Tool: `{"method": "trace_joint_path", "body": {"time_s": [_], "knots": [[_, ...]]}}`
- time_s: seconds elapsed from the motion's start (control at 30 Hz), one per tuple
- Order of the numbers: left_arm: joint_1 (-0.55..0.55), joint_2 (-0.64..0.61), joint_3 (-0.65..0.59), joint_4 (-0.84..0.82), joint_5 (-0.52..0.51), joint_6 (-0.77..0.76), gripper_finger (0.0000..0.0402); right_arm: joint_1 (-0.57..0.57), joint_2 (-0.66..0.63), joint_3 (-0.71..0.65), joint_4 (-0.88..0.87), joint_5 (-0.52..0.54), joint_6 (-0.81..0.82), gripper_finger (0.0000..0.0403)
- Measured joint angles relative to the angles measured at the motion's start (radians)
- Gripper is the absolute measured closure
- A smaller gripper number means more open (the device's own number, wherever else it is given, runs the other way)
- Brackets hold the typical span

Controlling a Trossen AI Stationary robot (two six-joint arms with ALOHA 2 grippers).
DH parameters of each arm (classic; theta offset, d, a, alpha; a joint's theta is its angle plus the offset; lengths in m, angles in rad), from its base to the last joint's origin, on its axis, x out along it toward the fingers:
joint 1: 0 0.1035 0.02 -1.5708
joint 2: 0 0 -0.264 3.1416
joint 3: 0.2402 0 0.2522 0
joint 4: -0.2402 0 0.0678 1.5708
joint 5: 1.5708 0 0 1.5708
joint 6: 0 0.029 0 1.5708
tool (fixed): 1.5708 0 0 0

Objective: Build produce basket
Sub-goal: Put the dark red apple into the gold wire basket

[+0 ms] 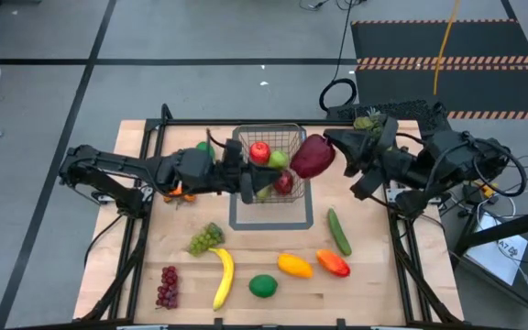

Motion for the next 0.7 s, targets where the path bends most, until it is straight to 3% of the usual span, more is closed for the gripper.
{"method": "trace_joint_path", "body": {"time_s": [0.2, 0.37, 0.7], "knots": [[-0.008, 0.002, 0.0, 0.112, -0.018, 0.02, 0.0282, 0.011, -0.004, 0.0, 0.003, -0.052, -0.143, 0.0402], [-0.019, 0.002, 0.0, 0.142, -0.023, 0.026, 0.0282, 0.045, -0.005, 0.0, 0.063, -0.112, -0.156, 0.0402], [-0.063, 0.002, 0.0, 0.152, -0.103, 0.099, 0.0282, 0.087, -0.005, 0.0, 0.085, -0.106, -0.144, 0.0402]]}}
